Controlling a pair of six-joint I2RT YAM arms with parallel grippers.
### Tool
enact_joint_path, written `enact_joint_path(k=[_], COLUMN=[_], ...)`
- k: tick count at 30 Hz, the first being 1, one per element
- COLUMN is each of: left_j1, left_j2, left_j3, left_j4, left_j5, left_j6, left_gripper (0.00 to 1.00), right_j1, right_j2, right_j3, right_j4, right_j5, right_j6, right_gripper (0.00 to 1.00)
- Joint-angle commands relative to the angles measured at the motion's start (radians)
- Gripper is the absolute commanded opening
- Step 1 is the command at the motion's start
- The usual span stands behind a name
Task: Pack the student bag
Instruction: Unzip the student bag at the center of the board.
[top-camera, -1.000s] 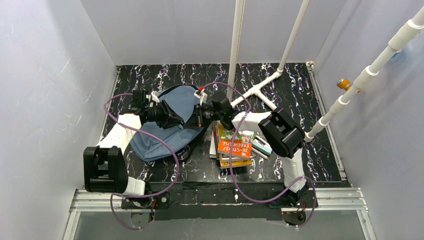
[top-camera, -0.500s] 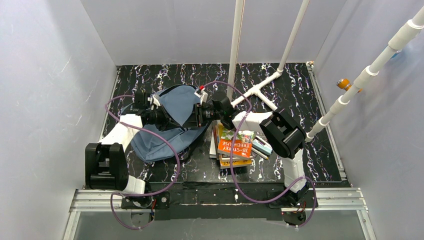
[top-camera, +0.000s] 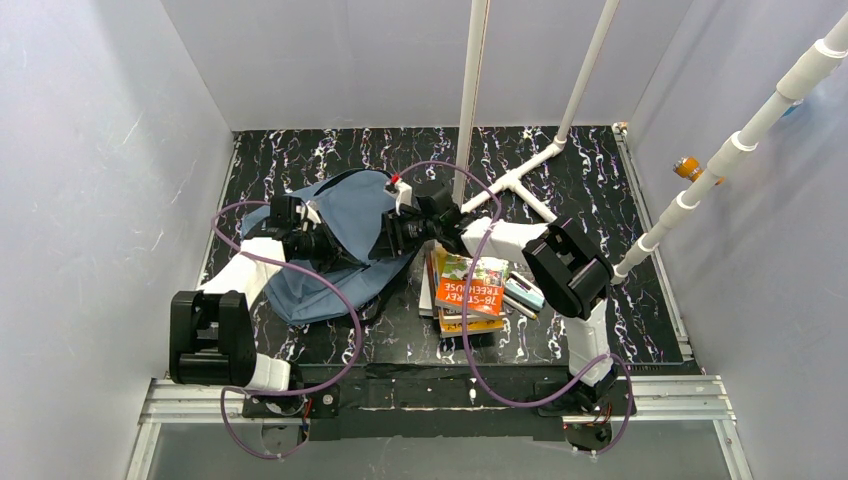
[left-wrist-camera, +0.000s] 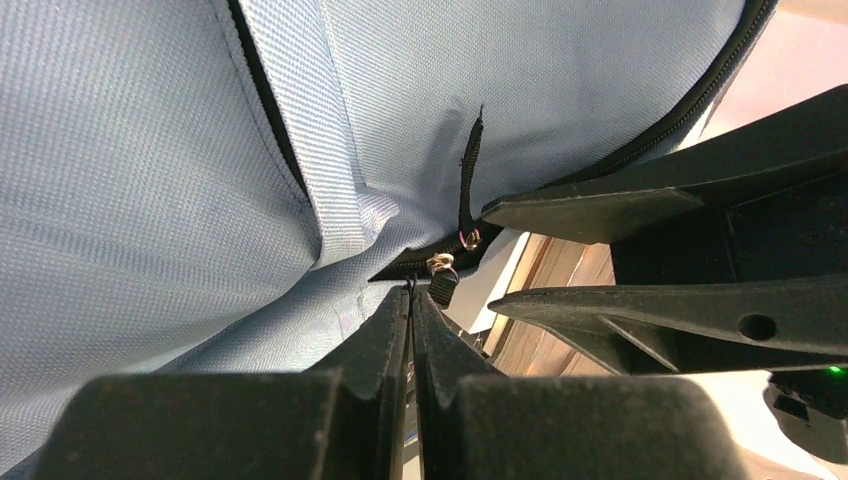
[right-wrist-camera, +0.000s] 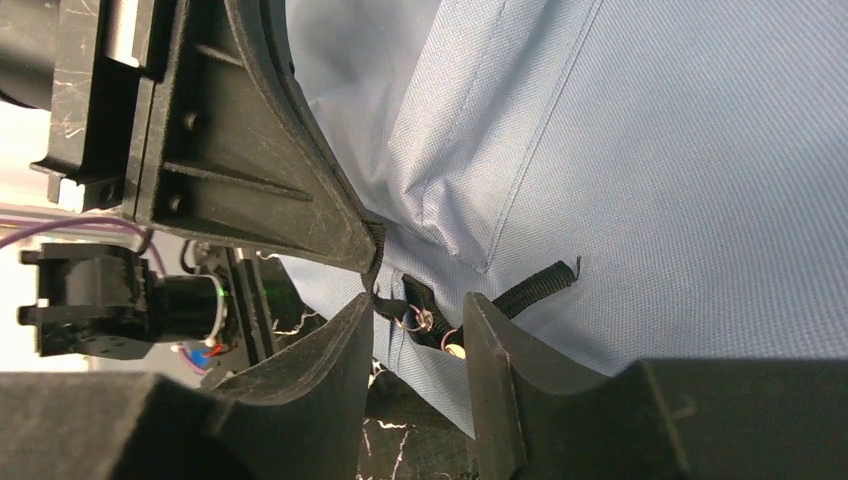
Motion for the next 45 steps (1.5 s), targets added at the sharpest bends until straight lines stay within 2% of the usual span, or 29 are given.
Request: enact_joint_path(k=[1,4,8,10,13,21,32,35,43,45], left_j1=[0.002,0.002,0.002,0.002,0.002,0.001,0.001,0.001,0.001,0.002], left_j2=[-0.04,-0.036,-0.018,0.001,0.021,0.042,0.062,0.068,0.082,0.084], left_j3=[-0.031,-0.055,-0.089,-0.1,-0.108,-0.139,-0.187,-0.193,-0.206,-0.209], left_j4=[0.001,0.013,0.034,0.044,0.056,0.093,0.135,0.139,0.149,0.149], left_j5=[0.032,0.038,0.054,0.066,0.081,0.096,0.095,0.094,0.094,0.093], left_j6=[0.011,0.011,0.005,0.0,-0.001,-0.015,-0.02,-0.02,-0.02,-0.02], left_gripper=[0.0,0.0,0.0,0.0,0.0,0.0,0.0,0.0,0.0,0.0], right_j1=[0.028,0.061,0.124,0.158,0.196,0.224,0.277,0.275,0.268,0.267], right_j2=[-0.015,-0.014,0.017,0.053,0.096,0.159,0.134,0.138,0.106,0.102], right_j3=[0.113,0.169,0.259,0.32,0.391,0.434,0.423,0.409,0.19,0.149], right_j4=[-0.199,-0.321,-0.511,-0.598,-0.682,-0.762,-0.757,-0.76,-0.563,-0.508], right_j5=[0.102,0.277,0.531,0.655,0.759,0.875,1.004,0.989,0.982,0.969], right_j6=[-0.202,-0.277,-0.29,-0.286,-0.281,-0.194,-0.252,-0.237,-0.146,-0.144], right_gripper=[0.48,0.52,0.61,0.62,0.62,0.62,0.64,0.64,0.53,0.43])
